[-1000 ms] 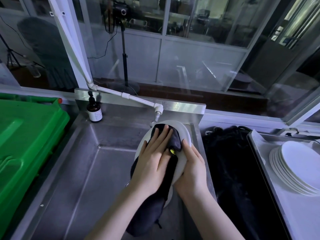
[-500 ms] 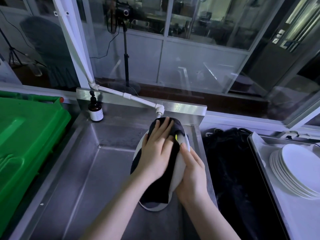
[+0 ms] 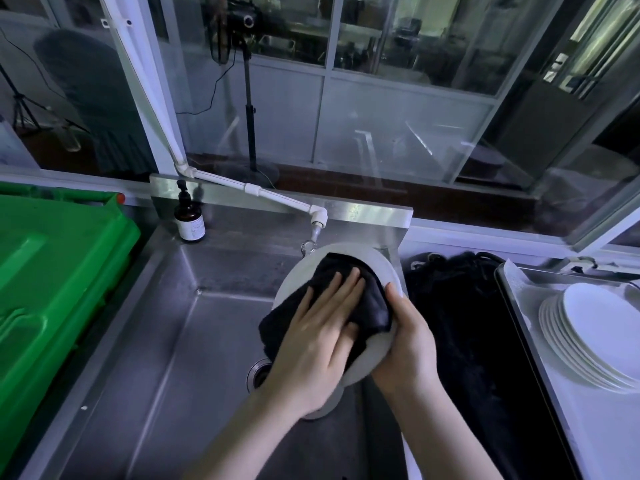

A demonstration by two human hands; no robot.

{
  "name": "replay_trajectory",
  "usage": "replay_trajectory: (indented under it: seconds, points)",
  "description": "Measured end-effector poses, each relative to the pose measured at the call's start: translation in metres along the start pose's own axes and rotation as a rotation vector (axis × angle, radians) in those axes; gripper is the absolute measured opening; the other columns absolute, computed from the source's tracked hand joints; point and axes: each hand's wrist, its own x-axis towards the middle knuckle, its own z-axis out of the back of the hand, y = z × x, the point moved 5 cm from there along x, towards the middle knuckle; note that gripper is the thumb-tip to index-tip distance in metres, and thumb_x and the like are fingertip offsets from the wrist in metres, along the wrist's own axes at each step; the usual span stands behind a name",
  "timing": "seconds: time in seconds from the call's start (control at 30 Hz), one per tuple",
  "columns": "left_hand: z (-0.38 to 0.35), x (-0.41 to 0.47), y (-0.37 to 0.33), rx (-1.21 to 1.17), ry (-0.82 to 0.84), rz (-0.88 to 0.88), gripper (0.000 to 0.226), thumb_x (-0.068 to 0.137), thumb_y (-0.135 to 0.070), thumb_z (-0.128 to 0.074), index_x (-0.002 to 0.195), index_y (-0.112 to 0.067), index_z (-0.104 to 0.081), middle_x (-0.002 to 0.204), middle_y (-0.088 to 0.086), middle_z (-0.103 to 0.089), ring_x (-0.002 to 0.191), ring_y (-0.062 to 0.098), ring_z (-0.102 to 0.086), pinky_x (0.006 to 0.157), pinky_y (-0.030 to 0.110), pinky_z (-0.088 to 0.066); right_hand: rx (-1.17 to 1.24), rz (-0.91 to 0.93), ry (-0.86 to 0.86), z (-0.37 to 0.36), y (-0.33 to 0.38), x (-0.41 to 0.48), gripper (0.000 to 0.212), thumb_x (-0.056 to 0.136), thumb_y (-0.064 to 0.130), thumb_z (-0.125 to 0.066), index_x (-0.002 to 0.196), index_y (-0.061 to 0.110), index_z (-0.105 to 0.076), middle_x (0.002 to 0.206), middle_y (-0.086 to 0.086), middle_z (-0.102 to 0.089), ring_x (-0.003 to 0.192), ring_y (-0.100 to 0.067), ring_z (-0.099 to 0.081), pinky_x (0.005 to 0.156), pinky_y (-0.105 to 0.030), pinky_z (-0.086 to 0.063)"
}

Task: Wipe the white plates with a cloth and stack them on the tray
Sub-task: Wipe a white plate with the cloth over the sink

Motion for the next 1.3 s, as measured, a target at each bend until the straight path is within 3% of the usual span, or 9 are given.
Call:
replay_trajectory:
  seconds: [0.13, 0.23, 0.43, 0.6, 0.77, 1.0, 1.13, 1.23, 1.3]
  points:
    - [0.018, 0.019, 0.028, -0.047, -0.053, 0.156, 0.052, 0.103, -0.015, -0.037, 0.149, -0.029, -0.014, 0.161, -0.011, -0.01, 0.151, 0.006, -0.004, 0.123, 0.041, -0.012, -0.063, 0.032, 0.061, 0.001, 0.009, -0.002, 0.047, 0.09, 0.028, -0.057, 0.124, -0.003, -0.065, 0.124, -0.032, -0.065, 0.11, -0.04, -0.065, 0.101, -0.05, -0.048]
    - [0.022, 0.011, 0.026, -0.081, -0.089, 0.177, 0.051, 0.101, -0.012, -0.035, 0.148, -0.027, -0.021, 0.16, -0.008, -0.016, 0.152, 0.013, -0.006, 0.123, 0.046, -0.012, -0.042, 0.074, 0.072, -0.001, 0.03, 0.002, 0.046, 0.093, 0.029, -0.055, 0.128, 0.001, -0.063, 0.125, -0.029, -0.065, 0.117, -0.044, -0.062, 0.103, -0.056, -0.047]
    - [-0.001, -0.005, -0.015, -0.057, 0.0, 0.001, 0.054, 0.099, -0.025, -0.029, 0.152, -0.029, -0.022, 0.162, -0.016, -0.019, 0.151, 0.006, -0.011, 0.123, 0.035, -0.006, -0.016, 0.031, -0.005, 0.0, 0.023, 0.003, 0.046, 0.092, 0.027, -0.056, 0.127, -0.002, -0.062, 0.122, -0.026, -0.068, 0.114, -0.037, -0.067, 0.101, -0.045, -0.052]
    - [0.01, 0.023, 0.013, -0.038, -0.005, 0.119, 0.05, 0.101, -0.031, -0.026, 0.148, -0.035, -0.012, 0.16, -0.019, -0.012, 0.149, -0.003, -0.002, 0.123, 0.036, -0.008, -0.053, 0.019, 0.031, 0.008, 0.007, -0.006, 0.04, 0.092, 0.027, -0.056, 0.118, 0.0, -0.071, 0.117, -0.025, -0.07, 0.108, -0.034, -0.069, 0.094, -0.041, -0.056]
    - [0.003, 0.007, 0.03, -0.124, -0.066, 0.292, 0.049, 0.097, -0.027, -0.024, 0.142, -0.044, -0.016, 0.154, -0.027, -0.01, 0.149, 0.002, -0.001, 0.122, 0.05, -0.005, -0.071, 0.079, 0.016, 0.01, 0.03, -0.002, 0.048, 0.086, 0.032, -0.062, 0.123, 0.002, -0.066, 0.123, -0.031, -0.065, 0.116, -0.046, -0.062, 0.105, -0.058, -0.045]
    - [-0.017, 0.0, -0.026, -0.025, 0.004, -0.003, 0.054, 0.098, -0.026, -0.029, 0.151, -0.034, -0.024, 0.16, -0.022, -0.02, 0.15, 0.006, -0.012, 0.121, 0.051, -0.012, 0.099, -0.029, 0.033, 0.015, 0.022, -0.002, 0.048, 0.091, 0.026, -0.055, 0.127, -0.005, -0.062, 0.127, -0.027, -0.065, 0.116, -0.035, -0.066, 0.102, -0.043, -0.051]
    - [-0.017, 0.026, -0.018, 0.005, 0.019, 0.035, 0.05, 0.1, -0.032, -0.026, 0.149, -0.036, -0.02, 0.16, -0.019, -0.019, 0.15, 0.004, -0.011, 0.122, 0.047, -0.012, 0.033, 0.051, 0.071, 0.026, 0.033, -0.009, 0.049, 0.092, 0.025, -0.052, 0.13, -0.005, -0.06, 0.125, -0.027, -0.066, 0.118, -0.038, -0.064, 0.106, -0.047, -0.048]
    - [-0.02, 0.042, -0.007, -0.096, -0.077, 0.139, 0.046, 0.103, -0.012, -0.041, 0.149, -0.018, -0.038, 0.154, 0.002, -0.039, 0.144, 0.02, -0.034, 0.114, 0.035, -0.03, -0.086, 0.13, 0.091, 0.042, 0.055, -0.016, 0.041, 0.096, 0.026, -0.054, 0.128, 0.002, -0.065, 0.124, -0.028, -0.066, 0.118, -0.045, -0.062, 0.104, -0.055, -0.048]
    - [-0.027, 0.046, 0.002, -0.085, -0.16, 0.257, 0.033, 0.102, -0.006, -0.045, 0.133, -0.004, -0.057, 0.118, 0.011, -0.064, 0.115, 0.032, -0.059, 0.087, 0.027, -0.039, -0.183, 0.186, 0.084, 0.057, 0.075, -0.02, 0.036, 0.098, 0.027, -0.057, 0.125, 0.006, -0.067, 0.121, -0.025, -0.068, 0.115, -0.044, -0.064, 0.098, -0.054, -0.051]
